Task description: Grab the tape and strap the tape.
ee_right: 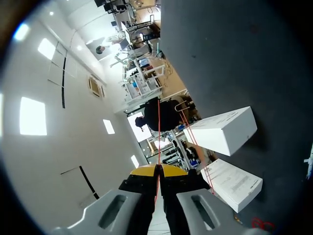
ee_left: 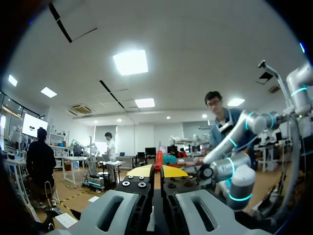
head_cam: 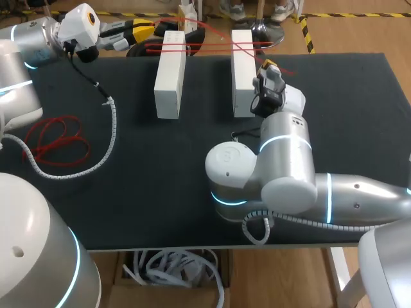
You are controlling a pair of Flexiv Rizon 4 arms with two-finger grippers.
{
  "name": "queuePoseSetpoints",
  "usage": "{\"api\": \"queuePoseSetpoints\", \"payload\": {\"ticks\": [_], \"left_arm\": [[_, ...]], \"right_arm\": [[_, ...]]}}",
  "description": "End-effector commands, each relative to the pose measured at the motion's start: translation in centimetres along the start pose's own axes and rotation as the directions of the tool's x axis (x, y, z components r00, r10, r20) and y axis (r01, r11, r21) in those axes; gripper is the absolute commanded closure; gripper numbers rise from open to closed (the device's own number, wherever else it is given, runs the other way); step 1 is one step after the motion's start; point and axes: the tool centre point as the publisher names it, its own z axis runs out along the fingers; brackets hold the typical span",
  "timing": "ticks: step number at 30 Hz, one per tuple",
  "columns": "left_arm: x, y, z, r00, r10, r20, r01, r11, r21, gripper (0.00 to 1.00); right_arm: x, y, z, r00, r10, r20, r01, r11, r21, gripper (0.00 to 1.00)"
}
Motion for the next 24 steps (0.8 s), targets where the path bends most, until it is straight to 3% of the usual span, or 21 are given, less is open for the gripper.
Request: {"api": "queuePoseSetpoints", "payload": {"ticks": [1,4,7,9,13,19,24], "left_arm": [[0.0,0.0,0.0,1.0,0.0,0.0,0.0,1.0,-0.001,1.0],[0.0,0.0,0.0,1.0,0.0,0.0,0.0,1.0,-0.001,1.0],[-0.2,1.2,0.5,0.996,-0.054,-0.068,0.032,0.955,-0.293,1.0],[-0.2,1.8,0.5,0.99,-0.095,-0.108,0.032,0.877,-0.479,1.0],[-0.2,2.0,0.6,0.983,-0.119,-0.138,-0.01,0.719,-0.695,1.0],[0.2,1.8,0.5,0.986,-0.073,-0.147,-0.088,0.522,-0.848,1.0],[0.5,1.3,0.8,0.988,-0.015,-0.154,-0.136,0.396,-0.908,1.0]], "right_arm": [[0.5,0.1,-0.1,1.0,-0.003,0.012,0.003,1.0,-0.001,1.0],[0.5,0.1,-0.1,1.0,-0.003,0.012,0.003,1.0,-0.001,1.0],[0.5,0.1,-0.1,1.0,-0.003,0.012,0.003,1.0,-0.001,1.0],[0.5,0.1,-0.1,1.0,-0.003,0.012,0.003,1.0,-0.001,1.0],[0.5,0.1,-0.1,1.0,-0.003,0.012,0.003,1.0,-0.001,1.0],[0.5,0.1,-0.1,1.0,-0.003,0.012,0.003,1.0,-0.001,1.0],[0.5,0.1,-0.1,1.0,-0.003,0.012,0.003,1.0,-0.001,1.0]]}}
